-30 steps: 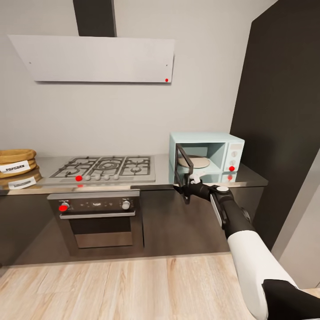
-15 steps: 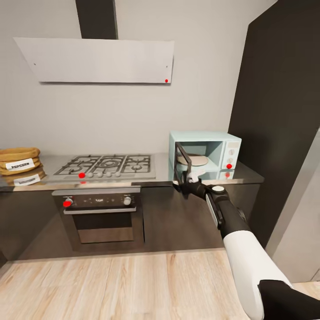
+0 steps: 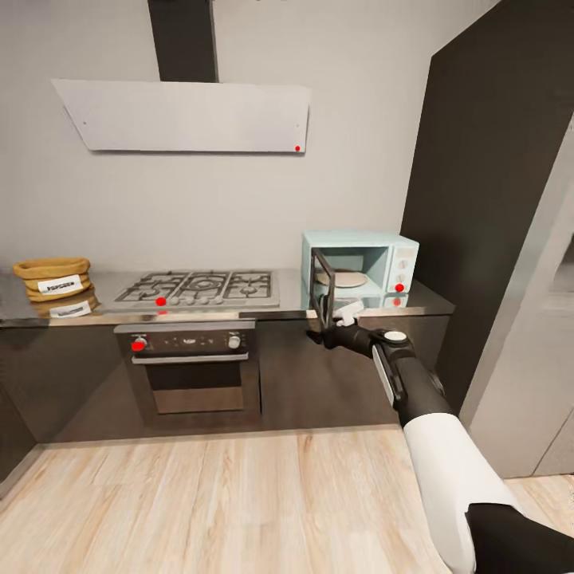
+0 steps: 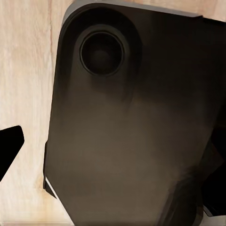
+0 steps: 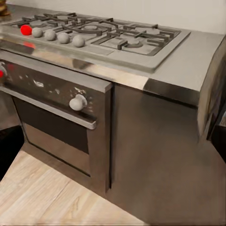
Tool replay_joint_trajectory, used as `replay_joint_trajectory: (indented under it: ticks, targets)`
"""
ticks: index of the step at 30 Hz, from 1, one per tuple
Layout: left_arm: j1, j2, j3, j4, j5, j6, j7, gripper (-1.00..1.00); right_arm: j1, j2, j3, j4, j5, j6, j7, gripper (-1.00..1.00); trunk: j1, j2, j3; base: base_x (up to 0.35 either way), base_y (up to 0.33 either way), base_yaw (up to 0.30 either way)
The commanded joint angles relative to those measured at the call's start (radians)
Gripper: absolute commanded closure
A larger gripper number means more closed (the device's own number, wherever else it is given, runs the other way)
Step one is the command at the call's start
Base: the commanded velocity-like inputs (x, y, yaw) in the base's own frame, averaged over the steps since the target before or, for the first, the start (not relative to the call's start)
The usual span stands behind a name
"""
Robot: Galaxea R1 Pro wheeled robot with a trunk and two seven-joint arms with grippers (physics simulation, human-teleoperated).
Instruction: In the kitchen, take the popcorn bag from the countertop, put it into the microwave, and heat it until the popcorn is cooked so the cooked popcorn ends up inside the bag.
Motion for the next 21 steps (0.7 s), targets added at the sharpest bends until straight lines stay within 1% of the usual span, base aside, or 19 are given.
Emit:
replay_joint_trajectory:
  ticks: [1,3,4,5,6,8,10,11,12,13,14,15,16,17,18,19,20,21]
  targets:
    - [0.000,0.000,0.000,-0.001,0.007,-0.001,-0.001,-1.00,-0.001,0.002,-0.005,0.007,0.010,0.004,0.009,-1.00,-0.001,-0.001,-0.001,-0.290,0.000,0.000]
    - [0.000,0.000,0.000,-0.001,0.007,-0.001,-0.001,-1.00,-0.001,0.005,-0.003,0.070,0.021,0.004,0.010,-1.00,-0.001,-0.001,-0.001,-0.184,0.000,0.000]
    - [0.000,0.000,0.000,-0.001,0.007,-0.001,-0.001,-1.00,-0.001,0.009,-0.003,0.120,0.028,0.004,0.010,-1.00,-0.001,-0.001,-0.001,-0.070,0.000,0.000]
    - [0.000,0.001,0.000,-0.001,0.007,-0.001,-0.001,-1.00,-0.001,0.014,-0.001,0.200,0.034,0.000,0.008,-1.00,-0.001,-0.001,-0.001,-0.028,0.000,0.000]
    - [0.000,0.001,0.000,-0.002,0.007,-0.001,-0.001,-1.00,-0.001,0.018,0.002,0.242,0.036,-0.002,0.006,-1.00,-0.001,-0.001,-0.001,-0.018,0.000,0.000]
    - [0.000,0.001,0.000,-0.002,0.007,0.000,-0.001,-1.00,-0.001,0.037,0.009,0.371,0.041,-0.007,0.004,-1.00,-0.001,-0.001,-0.001,-0.007,0.000,0.000]
    - [0.000,0.001,0.000,-0.002,0.007,0.000,-0.001,-1.00,-0.001,0.045,0.010,0.469,0.039,-0.008,0.002,-1.00,-0.001,-0.001,-0.001,-0.002,0.000,0.000]
    - [0.000,0.001,0.000,-0.002,0.007,0.000,-0.001,-1.00,-0.001,0.045,0.010,0.507,0.037,-0.008,-0.001,-1.00,-0.001,-0.001,-0.001,-0.001,0.000,0.000]
    - [0.000,0.001,0.000,-0.002,0.007,0.000,-0.001,-1.00,-0.001,0.043,0.010,0.571,0.036,-0.008,-0.015,-1.00,-0.001,-0.001,-0.001,0.000,0.000,0.000]
    - [0.000,0.001,0.000,-0.002,0.007,0.000,-0.001,-1.00,-0.001,0.040,0.010,0.674,0.035,-0.009,-0.062,-1.00,-0.001,-0.001,-0.001,0.000,0.000,0.000]
    - [0.000,0.001,0.000,-0.002,0.008,0.000,-0.001,-1.00,0.005,0.038,0.010,0.794,0.038,-0.023,-0.142,-1.00,-0.001,-0.001,-0.001,0.000,0.000,0.000]
    - [0.000,0.001,0.000,-0.002,0.008,-0.001,-0.001,-1.00,0.007,0.038,0.010,0.846,0.037,-0.043,-0.186,-1.00,-0.001,-0.001,-0.001,0.000,0.000,0.000]
    - [0.000,0.001,0.000,-0.001,0.008,-0.001,-0.001,-1.00,0.008,0.037,0.010,0.894,0.035,-0.083,-0.246,-1.00,-0.001,-0.001,-0.001,0.000,0.000,0.000]
    - [0.000,0.001,0.000,-0.001,0.008,-0.001,-0.001,-1.00,0.014,0.035,0.011,0.923,0.034,-0.130,-0.320,-1.00,-0.001,-0.001,-0.001,0.000,0.000,0.000]
    - [0.000,0.001,0.001,-0.001,0.008,-0.001,-0.001,-1.00,0.039,0.034,0.011,0.934,0.034,-0.147,-0.363,-1.00,-0.001,-0.001,-0.001,0.000,0.000,0.000]
    - [0.000,0.001,0.001,-0.001,0.008,-0.001,-0.001,-1.00,0.083,0.025,0.011,0.939,0.033,-0.157,-0.393,-1.00,-0.001,-0.001,-0.001,0.000,0.000,0.000]
    - [0.000,0.001,0.001,-0.001,0.008,-0.001,-0.001,-1.00,0.115,0.012,0.011,0.941,0.033,-0.162,-0.405,-1.00,-0.001,-0.001,-0.001,0.000,0.000,0.000]
    - [0.000,0.001,0.002,-0.001,0.008,0.000,-0.001,-1.00,0.167,-0.013,0.011,0.943,0.033,-0.166,-0.415,-1.00,-0.001,-0.001,-0.001,0.000,0.000,0.000]
